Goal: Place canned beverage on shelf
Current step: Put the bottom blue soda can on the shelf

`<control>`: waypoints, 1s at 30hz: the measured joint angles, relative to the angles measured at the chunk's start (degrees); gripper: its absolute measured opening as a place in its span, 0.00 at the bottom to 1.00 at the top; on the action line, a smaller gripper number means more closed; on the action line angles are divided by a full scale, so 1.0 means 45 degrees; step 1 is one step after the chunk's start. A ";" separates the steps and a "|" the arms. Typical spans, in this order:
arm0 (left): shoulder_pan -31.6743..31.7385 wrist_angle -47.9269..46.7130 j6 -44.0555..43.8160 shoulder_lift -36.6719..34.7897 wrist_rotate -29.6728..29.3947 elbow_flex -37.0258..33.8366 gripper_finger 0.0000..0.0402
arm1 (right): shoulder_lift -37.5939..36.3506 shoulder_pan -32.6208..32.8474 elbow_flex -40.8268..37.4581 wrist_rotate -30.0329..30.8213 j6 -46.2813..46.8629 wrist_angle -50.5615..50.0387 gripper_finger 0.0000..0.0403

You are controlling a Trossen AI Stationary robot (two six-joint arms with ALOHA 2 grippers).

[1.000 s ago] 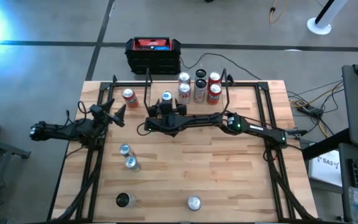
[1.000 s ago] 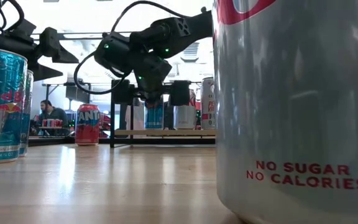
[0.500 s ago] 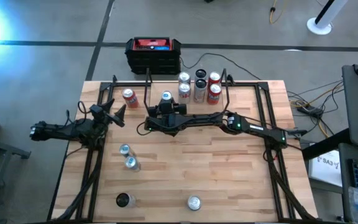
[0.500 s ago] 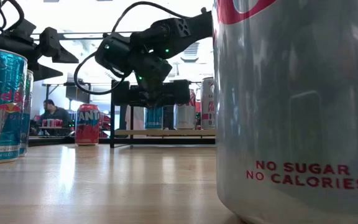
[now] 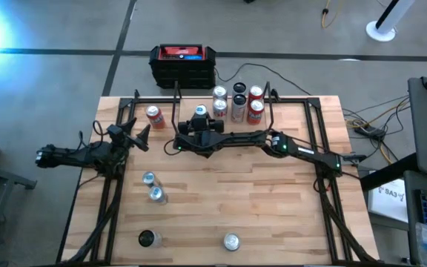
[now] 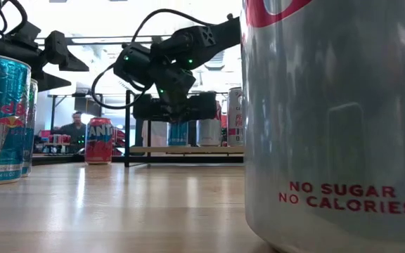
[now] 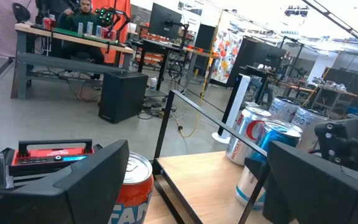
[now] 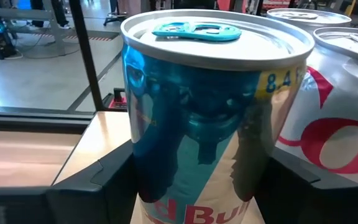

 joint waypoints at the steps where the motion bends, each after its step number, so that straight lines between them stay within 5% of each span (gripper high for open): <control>1: -0.0002 0.0000 0.0000 -0.0001 0.0000 -0.0002 0.92 | 0.0000 -0.0038 0.0000 0.0000 0.0002 0.0004 0.60; 30: -0.0003 0.0000 0.0000 0.0004 0.0000 -0.0002 0.92 | -0.0005 -0.0455 0.0000 -0.0345 -0.0620 0.0660 0.59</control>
